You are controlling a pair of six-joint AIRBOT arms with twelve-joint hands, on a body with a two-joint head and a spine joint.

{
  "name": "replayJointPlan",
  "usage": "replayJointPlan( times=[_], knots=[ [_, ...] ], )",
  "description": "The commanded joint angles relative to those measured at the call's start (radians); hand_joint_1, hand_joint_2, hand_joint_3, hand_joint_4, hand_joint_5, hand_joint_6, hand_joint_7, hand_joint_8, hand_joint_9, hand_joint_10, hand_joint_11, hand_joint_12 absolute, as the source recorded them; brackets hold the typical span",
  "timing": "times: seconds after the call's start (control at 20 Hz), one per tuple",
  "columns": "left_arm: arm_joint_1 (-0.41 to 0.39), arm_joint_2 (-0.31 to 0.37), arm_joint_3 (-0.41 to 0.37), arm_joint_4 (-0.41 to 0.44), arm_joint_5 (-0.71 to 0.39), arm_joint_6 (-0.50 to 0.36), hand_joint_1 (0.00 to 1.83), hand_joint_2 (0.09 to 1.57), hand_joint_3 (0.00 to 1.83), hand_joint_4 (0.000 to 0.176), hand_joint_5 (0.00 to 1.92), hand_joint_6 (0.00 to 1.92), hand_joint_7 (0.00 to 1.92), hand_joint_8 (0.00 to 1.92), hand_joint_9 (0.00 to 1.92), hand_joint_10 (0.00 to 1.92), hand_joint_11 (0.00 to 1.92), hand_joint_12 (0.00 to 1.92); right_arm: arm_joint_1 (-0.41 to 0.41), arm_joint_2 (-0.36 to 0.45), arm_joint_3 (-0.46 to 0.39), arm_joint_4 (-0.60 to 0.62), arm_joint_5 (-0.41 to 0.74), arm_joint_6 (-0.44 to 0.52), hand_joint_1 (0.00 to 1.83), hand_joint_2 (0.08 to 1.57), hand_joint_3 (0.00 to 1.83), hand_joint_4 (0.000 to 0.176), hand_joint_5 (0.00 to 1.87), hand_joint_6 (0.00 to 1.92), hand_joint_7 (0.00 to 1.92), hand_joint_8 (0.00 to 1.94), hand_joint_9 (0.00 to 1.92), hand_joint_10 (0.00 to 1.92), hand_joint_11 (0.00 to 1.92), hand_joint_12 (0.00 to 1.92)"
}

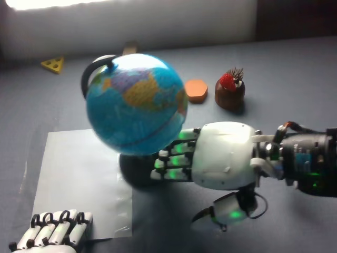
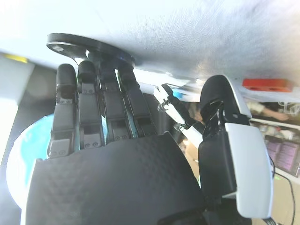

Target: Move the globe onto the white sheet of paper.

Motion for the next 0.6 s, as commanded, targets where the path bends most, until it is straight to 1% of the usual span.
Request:
replayJointPlan(
  times=[0.0,0.05,0.15,0.25,0.3,0.55],
  knots=[
    [0.000,-0.003,0.002,0.055,-0.091,-0.004,0.00,1.21,0.00,0.000,0.07,0.00,0.02,0.00,0.01,0.00,0.00,0.00,0.008,-0.013,-0.007,0.022,0.025,-0.014,0.00,1.19,0.00,0.000,0.23,0.00,0.24,0.00,0.21,0.00,0.00,0.54],
    [0.000,-0.003,0.003,0.055,-0.088,-0.004,0.00,1.21,0.00,0.000,0.06,0.00,0.02,0.00,0.01,0.00,0.00,0.00,0.014,-0.024,-0.008,0.043,0.006,-0.030,0.00,1.19,0.00,0.000,0.23,0.00,0.24,0.00,0.21,0.00,0.00,0.54],
    [0.003,-0.003,0.004,0.059,-0.087,-0.010,0.00,1.21,0.00,0.000,0.06,0.00,0.02,0.00,0.01,0.00,0.00,0.00,0.025,-0.047,-0.010,0.131,-0.025,-0.104,0.00,1.19,0.00,0.000,0.25,0.01,0.24,0.00,0.21,0.00,0.00,0.50],
    [0.006,-0.002,0.008,0.070,-0.072,-0.022,0.00,1.21,0.00,0.000,0.07,0.00,0.02,0.00,0.01,0.00,0.00,0.00,0.036,-0.072,-0.013,0.188,-0.055,-0.168,0.00,1.19,0.00,0.000,0.23,0.00,0.24,0.00,0.21,0.00,0.00,0.53],
    [0.006,-0.002,0.009,0.073,-0.070,-0.022,0.00,1.21,0.00,0.000,0.06,0.00,0.02,0.00,0.01,0.00,0.00,0.00,0.039,-0.082,-0.013,0.204,-0.066,-0.186,0.00,1.19,0.00,0.000,0.23,0.00,0.24,0.00,0.21,0.00,0.00,0.53],
    [0.003,-0.004,0.009,0.084,-0.062,-0.021,0.00,1.21,0.00,0.000,0.06,0.00,0.02,0.00,0.02,0.00,0.00,0.00,0.068,-0.137,-0.015,0.208,-0.114,-0.198,0.00,1.19,0.00,0.000,0.23,0.00,0.23,0.00,0.21,0.00,0.00,0.53]
  ],
)
